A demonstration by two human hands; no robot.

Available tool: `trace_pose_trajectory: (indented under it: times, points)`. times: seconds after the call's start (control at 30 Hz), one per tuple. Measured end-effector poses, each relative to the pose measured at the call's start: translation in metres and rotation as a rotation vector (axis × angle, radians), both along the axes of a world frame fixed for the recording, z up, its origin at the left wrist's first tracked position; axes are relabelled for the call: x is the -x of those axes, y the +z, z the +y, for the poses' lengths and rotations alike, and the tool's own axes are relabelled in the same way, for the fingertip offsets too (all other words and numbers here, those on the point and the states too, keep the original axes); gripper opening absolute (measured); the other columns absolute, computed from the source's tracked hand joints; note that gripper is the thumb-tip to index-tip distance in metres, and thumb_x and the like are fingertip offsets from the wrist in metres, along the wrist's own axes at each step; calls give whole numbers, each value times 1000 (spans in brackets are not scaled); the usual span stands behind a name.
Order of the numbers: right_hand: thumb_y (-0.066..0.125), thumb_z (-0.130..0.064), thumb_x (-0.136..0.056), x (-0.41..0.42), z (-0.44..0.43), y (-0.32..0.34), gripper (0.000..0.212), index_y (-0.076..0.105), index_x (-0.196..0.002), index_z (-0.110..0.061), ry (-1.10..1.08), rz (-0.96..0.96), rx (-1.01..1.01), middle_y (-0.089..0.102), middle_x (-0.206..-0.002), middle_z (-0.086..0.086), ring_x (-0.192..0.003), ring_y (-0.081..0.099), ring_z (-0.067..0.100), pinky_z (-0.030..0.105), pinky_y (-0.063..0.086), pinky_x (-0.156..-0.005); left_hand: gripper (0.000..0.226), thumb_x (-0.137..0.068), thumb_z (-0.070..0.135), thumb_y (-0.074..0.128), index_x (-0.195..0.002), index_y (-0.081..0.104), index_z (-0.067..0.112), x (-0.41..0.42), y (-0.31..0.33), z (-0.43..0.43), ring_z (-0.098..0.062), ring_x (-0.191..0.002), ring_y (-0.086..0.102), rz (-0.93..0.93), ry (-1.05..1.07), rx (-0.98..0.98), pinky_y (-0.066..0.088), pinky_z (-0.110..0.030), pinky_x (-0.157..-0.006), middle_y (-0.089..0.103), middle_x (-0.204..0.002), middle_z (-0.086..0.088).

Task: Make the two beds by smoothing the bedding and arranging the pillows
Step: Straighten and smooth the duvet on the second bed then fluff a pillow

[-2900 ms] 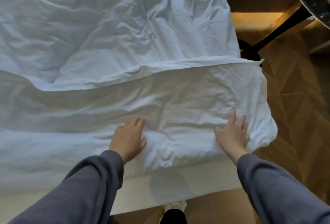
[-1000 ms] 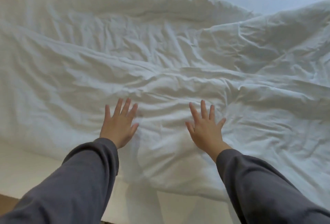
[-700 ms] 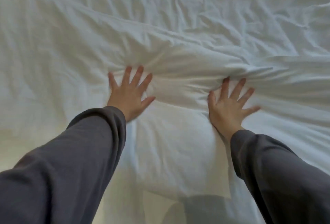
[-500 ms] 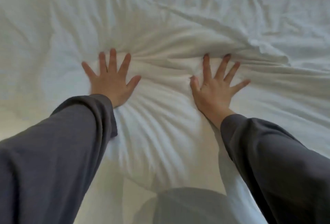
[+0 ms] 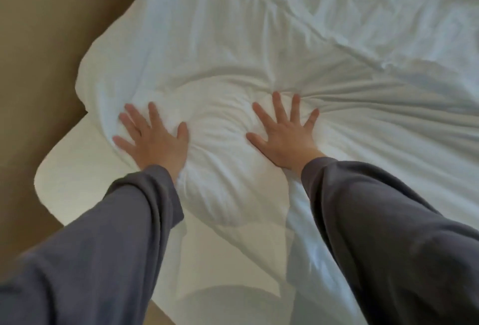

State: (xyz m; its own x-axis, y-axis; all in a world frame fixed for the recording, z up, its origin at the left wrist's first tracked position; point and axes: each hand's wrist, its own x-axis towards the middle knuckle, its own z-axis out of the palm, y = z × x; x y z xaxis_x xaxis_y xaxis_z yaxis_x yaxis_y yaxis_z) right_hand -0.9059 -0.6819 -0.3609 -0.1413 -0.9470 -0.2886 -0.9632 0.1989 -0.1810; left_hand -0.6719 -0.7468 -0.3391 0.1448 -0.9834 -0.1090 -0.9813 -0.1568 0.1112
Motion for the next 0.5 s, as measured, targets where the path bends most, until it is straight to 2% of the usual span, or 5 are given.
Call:
trace_pose_trajectory:
  times: [0.07, 0.17, 0.23, 0.33, 0.5]
  points:
    - [17, -74, -90, -3, 20, 8, 72, -6, -152, -44, 25, 7, -19, -19, -162, -1, -147, -18, 38, 73, -6, -108, 86, -87, 59, 50, -152, 15, 15, -13, 9, 19, -32, -145, 19, 370, 359, 80, 22, -53, -114, 15, -159, -13]
    - [15, -70, -91, -16, 55, 18, 70, -7, -152, -43, 36, -12, -47, -18, -162, -1, -147, -16, 35, 69, -4, -111, 79, -82, 62, 59, -141, 36, 16, -31, 31, 26, -29, -115, 55, 1010, 864, 2, 45, -44, -99, 52, -134, -7]
    - [16, -70, -92, -24, 67, 31, 69, -5, -152, -43, 18, -60, -62, -18, -162, 0, -147, -18, 35, 68, -5, -112, 49, -85, 51, 65, -119, 53, 17, -25, 53, 23, -22, -89, 63, 1270, 870, -194, 54, -37, -80, 65, -106, -3]
    - [20, -65, -94, -49, 69, 52, 65, -3, -152, -44, -46, -204, -96, -17, -162, 0, -147, -19, 34, 69, -6, -111, 22, -85, 15, 63, -105, 55, 15, -28, 85, 6, -22, -83, 62, 1117, 678, -126, 53, -30, -70, 63, -91, -1]
    - [18, -69, -93, -109, 94, 78, 67, -5, -151, -47, 17, -298, -184, -23, -161, 3, -145, -24, 36, 71, -7, -109, 36, -83, 11, 59, -118, 61, 4, -102, 114, 30, -32, -101, 60, 718, 609, -3, 52, -38, -81, 61, -110, -10]
